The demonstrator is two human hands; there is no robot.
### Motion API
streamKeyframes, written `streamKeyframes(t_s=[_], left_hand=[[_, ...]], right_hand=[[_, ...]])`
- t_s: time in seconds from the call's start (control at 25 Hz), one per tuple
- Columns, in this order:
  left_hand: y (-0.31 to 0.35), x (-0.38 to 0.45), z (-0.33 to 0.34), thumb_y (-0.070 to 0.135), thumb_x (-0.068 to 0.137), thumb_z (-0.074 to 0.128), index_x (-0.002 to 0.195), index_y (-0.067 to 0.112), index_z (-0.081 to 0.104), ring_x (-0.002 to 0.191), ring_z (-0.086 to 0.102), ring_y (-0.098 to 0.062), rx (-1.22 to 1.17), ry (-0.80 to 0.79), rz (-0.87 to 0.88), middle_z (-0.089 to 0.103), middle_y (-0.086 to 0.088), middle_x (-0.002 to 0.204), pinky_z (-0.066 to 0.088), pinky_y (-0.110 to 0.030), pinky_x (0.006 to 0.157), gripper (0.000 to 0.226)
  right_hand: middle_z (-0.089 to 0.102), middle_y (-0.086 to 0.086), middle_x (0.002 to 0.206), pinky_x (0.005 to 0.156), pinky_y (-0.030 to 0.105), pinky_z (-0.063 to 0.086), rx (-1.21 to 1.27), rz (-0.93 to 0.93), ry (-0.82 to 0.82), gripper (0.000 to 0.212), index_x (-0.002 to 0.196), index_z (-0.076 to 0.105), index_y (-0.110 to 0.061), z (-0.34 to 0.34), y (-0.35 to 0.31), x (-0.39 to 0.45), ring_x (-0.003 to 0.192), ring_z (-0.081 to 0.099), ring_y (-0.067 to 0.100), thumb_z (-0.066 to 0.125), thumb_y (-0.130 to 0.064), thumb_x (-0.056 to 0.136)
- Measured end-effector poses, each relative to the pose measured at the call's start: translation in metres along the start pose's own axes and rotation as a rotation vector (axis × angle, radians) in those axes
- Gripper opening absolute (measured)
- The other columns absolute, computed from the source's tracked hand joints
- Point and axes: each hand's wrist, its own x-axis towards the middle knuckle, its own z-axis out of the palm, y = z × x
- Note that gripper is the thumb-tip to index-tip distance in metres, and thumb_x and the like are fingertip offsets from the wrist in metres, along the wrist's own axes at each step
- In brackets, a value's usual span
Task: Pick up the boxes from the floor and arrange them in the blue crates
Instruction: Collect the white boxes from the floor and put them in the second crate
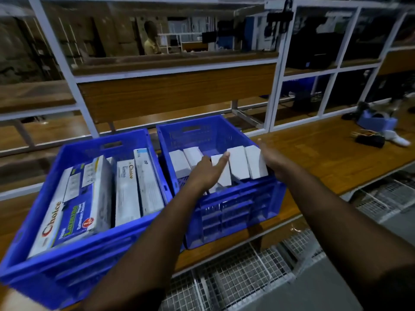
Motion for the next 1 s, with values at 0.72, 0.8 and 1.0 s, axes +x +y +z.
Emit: streamKeyframes(t_s=[0.72,0.8,1.0], left_hand=[[-0.015,-0.006,0.024,0.069,0.096,0.042,0.122,0.022,0.066,0.103,0.068,-0.023,0.385,0.338,0.029,0.075,-0.003,0.112,0.047,-0.032,0.071,0.059],[-0.016,-0.018,0.027,0.066,0.096,0.046,0.123,0.022,0.066,0.100,0.068,-0.021,0.376,0.367,0.036,0.075,-0.001,0.108,0.046,-0.030,0.067,0.055],[-0.026,-0.058,0.027,0.048,0.097,0.058,0.122,0.022,0.065,0.093,0.063,-0.013,0.297,0.438,0.168,0.066,0.011,0.088,0.050,-0.032,0.072,0.036]], right_hand=[[0.066,0.006,0.119,0.095,0.045,0.048,-0.605,-0.562,0.395,0.034,0.119,0.067,-0.012,0.017,0.057,0.017,0.121,0.051,0.026,0.053,-0.035,0.097],[0.066,0.007,0.116,0.094,0.043,0.047,-0.566,-0.618,0.376,0.030,0.115,0.067,-0.013,0.018,0.058,0.010,0.118,0.051,0.026,0.053,-0.033,0.098],[0.063,0.005,0.105,0.088,0.041,0.046,-0.473,-0.761,0.265,0.019,0.102,0.068,-0.016,0.048,0.063,-0.016,0.106,0.052,0.025,0.054,-0.027,0.096]])
